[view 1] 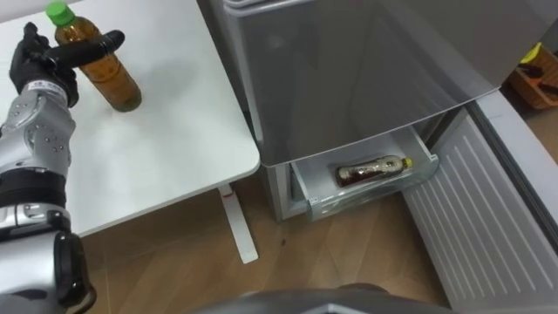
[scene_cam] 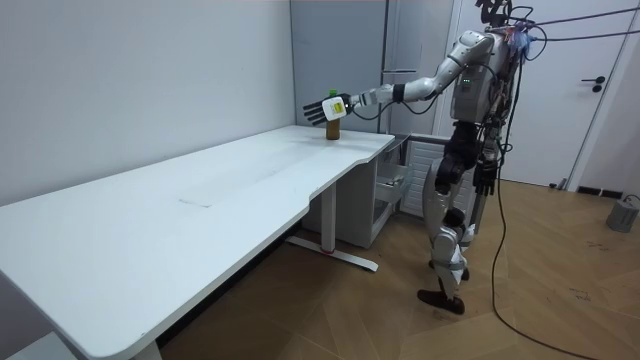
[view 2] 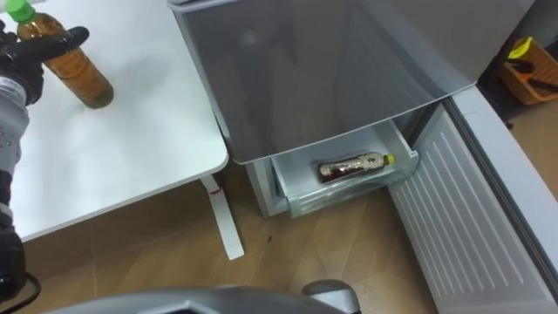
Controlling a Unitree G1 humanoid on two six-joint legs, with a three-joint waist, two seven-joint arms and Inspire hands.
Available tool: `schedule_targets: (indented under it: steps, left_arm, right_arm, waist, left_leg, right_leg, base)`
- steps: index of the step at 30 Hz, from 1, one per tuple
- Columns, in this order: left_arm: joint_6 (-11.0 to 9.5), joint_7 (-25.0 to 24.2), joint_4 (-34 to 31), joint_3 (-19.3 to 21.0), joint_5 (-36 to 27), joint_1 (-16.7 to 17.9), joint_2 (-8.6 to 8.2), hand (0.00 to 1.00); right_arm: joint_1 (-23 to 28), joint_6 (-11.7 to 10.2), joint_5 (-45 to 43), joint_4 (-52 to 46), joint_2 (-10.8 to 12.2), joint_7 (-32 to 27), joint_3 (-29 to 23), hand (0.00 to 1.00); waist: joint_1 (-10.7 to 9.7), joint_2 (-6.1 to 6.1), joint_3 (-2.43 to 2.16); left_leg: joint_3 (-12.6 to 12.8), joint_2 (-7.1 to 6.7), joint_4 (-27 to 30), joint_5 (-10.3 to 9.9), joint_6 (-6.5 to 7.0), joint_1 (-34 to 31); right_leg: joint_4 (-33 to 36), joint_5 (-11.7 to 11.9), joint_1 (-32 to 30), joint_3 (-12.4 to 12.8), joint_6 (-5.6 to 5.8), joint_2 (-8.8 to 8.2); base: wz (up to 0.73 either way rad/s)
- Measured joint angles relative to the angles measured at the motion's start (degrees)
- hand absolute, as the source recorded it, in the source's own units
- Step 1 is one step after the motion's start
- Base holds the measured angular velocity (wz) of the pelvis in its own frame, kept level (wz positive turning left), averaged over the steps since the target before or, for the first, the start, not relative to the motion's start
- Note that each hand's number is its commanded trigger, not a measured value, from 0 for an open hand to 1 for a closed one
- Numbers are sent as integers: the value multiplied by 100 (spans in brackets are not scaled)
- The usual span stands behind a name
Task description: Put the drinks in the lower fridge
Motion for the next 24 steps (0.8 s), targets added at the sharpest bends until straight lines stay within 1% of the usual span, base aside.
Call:
schedule_targets:
  steps: [2,3,4,5,6,7,9,14,17,19,24]
  left_arm:
    - [1,-38,13,0,2,0,4,0]
    - [1,-61,28,0,2,0,7,16]
    - [5,-92,61,0,2,0,11,53]
    - [9,-95,85,-1,2,0,12,78]
    - [9,-94,93,-2,2,0,11,78]
    - [11,-99,99,-4,2,0,12,100]
    - [11,-112,101,-16,1,0,11,100]
    - [52,-233,101,-185,2,0,11,100]
    - [64,-251,105,-247,149,0,13,100]
    - [121,-273,166,-242,195,0,13,100]
    - [136,-350,171,-243,219,-7,15,100]
  right_arm:
    - [0,-1,1,0,-3,14,-31,0]
    - [1,-1,1,0,-3,16,-31,0]
    - [1,-3,2,0,-3,17,-31,0]
    - [-1,-9,5,0,-3,18,-32,0]
    - [-2,-14,12,0,-4,19,-33,0]
    - [-5,-33,19,11,-3,21,-31,0]
    - [-13,-45,50,29,-3,28,-31,0]
    - [-42,-42,75,87,-3,46,-30,0]
    - [-43,-41,80,98,-3,70,-30,0]
    - [-39,-37,84,99,-3,70,-30,0]
    - [-44,-37,89,102,-5,72,-30,0]
  waist:
    - [4,42,-3]
    - [4,53,-8]
    - [2,78,-17]
    - [-1,98,-25]
    - [-2,109,-24]
    - [-2,119,-21]
    - [-7,120,-17]
    - [-9,89,20]
    - [-33,97,26]
    - [-38,108,33]
    - [-72,113,29]
  left_leg:
    - [0,0,-4,0,0,-3]
    - [-1,0,-5,0,0,-4]
    - [-1,0,-5,0,0,-3]
    - [-1,0,-4,0,0,0]
    - [-1,0,-3,0,0,4]
    - [-1,0,-3,0,0,11]
    - [-1,0,-4,0,0,12]
    - [-5,-1,2,1,1,6]
    - [-5,-1,2,1,0,-1]
    - [-5,-1,1,1,0,-11]
    - [-5,-1,0,1,0,-25]
  right_leg:
    - [1,1,1,-6,1,0]
    - [1,1,2,-8,1,0]
    - [1,1,4,-9,1,0]
    - [1,1,5,-10,1,0]
    - [1,1,5,-10,1,0]
    - [0,1,4,-11,1,-1]
    - [-3,1,7,-14,1,-1]
    - [-14,-1,3,-18,2,0]
    - [-11,-1,-5,-18,2,0]
    - [-10,-1,-10,-17,3,0]
    - [-10,-1,-23,-17,2,1]
  base:
    - [0]
    - [0]
    - [0]
    - [0]
    - [0]
    - [0]
    - [0]
    - [0]
    - [0]
    - [0]
    - [0]
